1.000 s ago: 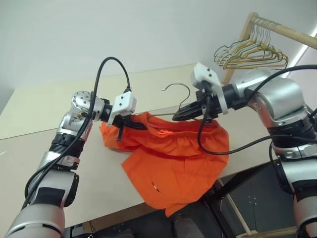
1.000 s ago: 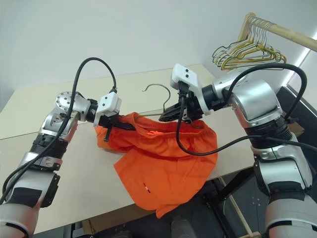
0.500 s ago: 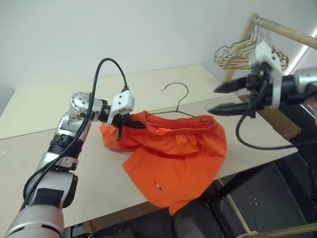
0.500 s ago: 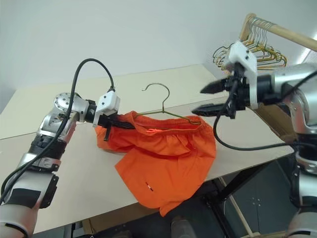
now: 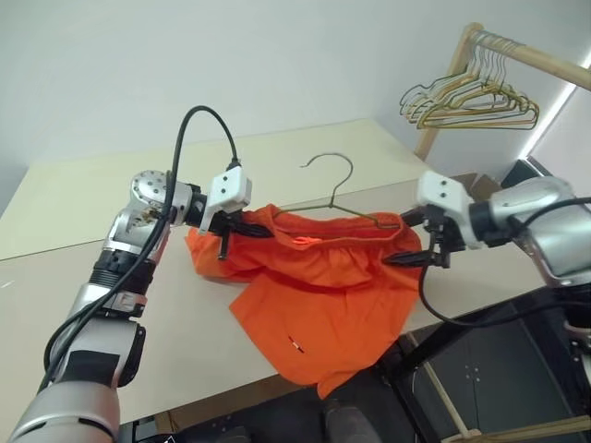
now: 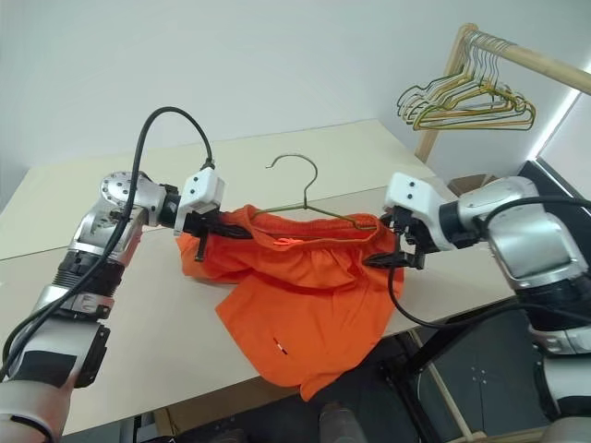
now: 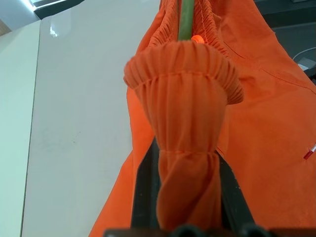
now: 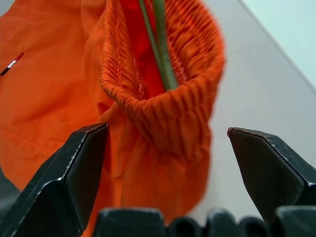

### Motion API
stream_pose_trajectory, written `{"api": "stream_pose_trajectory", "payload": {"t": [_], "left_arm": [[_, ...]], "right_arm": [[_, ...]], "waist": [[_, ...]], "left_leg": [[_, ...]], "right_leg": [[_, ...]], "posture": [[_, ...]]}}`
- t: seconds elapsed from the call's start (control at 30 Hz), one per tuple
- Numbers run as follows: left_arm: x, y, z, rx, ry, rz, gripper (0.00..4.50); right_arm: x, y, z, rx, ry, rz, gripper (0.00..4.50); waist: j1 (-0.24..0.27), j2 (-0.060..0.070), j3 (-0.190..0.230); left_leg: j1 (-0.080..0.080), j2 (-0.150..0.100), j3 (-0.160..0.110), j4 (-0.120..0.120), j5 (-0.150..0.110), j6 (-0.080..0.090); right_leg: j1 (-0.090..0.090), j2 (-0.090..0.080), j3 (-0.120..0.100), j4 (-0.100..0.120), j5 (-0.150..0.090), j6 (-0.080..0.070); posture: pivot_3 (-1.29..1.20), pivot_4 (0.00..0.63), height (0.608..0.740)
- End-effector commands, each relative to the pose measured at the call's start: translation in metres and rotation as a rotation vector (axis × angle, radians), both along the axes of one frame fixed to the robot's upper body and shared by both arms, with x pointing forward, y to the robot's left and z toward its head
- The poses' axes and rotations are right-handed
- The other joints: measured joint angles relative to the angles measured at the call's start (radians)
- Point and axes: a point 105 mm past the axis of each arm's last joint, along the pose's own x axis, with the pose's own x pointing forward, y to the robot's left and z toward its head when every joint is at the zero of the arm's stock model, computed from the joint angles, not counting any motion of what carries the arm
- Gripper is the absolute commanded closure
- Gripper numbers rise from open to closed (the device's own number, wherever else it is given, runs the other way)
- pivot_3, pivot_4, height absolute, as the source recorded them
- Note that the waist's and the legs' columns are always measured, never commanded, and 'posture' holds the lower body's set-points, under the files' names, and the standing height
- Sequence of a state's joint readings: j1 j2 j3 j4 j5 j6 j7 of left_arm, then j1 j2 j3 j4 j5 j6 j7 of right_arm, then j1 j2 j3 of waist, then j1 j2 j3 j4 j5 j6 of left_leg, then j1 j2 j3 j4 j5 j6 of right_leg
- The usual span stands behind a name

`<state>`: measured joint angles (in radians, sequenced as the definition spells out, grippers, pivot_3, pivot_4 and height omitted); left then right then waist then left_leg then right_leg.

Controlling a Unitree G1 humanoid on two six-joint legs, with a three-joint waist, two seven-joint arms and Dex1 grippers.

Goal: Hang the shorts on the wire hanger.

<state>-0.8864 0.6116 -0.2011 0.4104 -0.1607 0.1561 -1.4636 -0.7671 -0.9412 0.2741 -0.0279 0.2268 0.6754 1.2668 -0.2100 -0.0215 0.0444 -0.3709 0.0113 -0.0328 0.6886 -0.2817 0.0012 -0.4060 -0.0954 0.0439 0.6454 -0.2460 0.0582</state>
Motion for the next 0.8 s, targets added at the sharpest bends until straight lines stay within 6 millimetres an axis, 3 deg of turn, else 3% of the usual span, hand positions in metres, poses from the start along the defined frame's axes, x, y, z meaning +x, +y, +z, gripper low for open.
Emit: {"api": "stream_pose_trajectory", "payload": {"t": [0.03, 0.37, 0.47, 0.63, 0.8], "left_arm": [[0.000, 0.000, 0.019, -0.042, -0.053, -0.006, 4.50], [-0.003, -0.001, 0.018, -0.050, -0.064, -0.024, 4.50], [-0.003, -0.003, 0.018, -0.057, -0.068, -0.034, 4.50], [-0.005, -0.006, 0.025, -0.102, -0.062, -0.065, 3.14], [0.006, 0.001, 0.057, -0.292, -0.074, 0.029, 1.43]], "right_arm": [[0.006, 0.008, 0.008, -0.020, -0.036, 0.046, 0.90], [0.003, 0.012, 0.018, 0.017, -0.016, 0.080, 4.38], [-0.002, 0.012, 0.019, 0.030, 0.000, 0.087, 4.48], [-0.012, 0.006, 0.019, 0.078, 0.059, 0.058, 4.50], [-0.029, -0.008, 0.007, 0.166, 0.178, -0.046, 4.50]], "waist": [[0.002, 0.000, 0.000], [0.002, 0.000, 0.000], [0.002, 0.000, 0.000], [0.002, 0.000, 0.000], [0.004, 0.000, 0.000]], "left_leg": [[0.000, 0.000, 0.000, 0.000, 0.000, 0.000], [0.000, -0.001, -0.001, 0.000, 0.000, 0.000], [0.000, -0.001, -0.001, 0.000, 0.000, 0.000], [0.000, -0.001, -0.001, 0.000, 0.000, 0.000], [-0.001, -0.001, -0.002, 0.001, 0.000, 0.000]], "right_leg": [[0.000, 0.000, 0.000, 0.000, 0.000, 0.000], [0.000, -0.001, 0.000, 0.000, 0.000, 0.000], [0.000, -0.001, 0.000, 0.000, 0.000, 0.000], [0.000, -0.001, 0.000, 0.001, 0.000, 0.000], [0.001, -0.001, -0.002, 0.001, 0.000, 0.000]], "posture": [[-0.18, 0.000, 0.740], [-0.19, 0.000, 0.740], [-0.20, 0.000, 0.740], [-0.20, 0.000, 0.740], [-0.21, 0.000, 0.740]]}}
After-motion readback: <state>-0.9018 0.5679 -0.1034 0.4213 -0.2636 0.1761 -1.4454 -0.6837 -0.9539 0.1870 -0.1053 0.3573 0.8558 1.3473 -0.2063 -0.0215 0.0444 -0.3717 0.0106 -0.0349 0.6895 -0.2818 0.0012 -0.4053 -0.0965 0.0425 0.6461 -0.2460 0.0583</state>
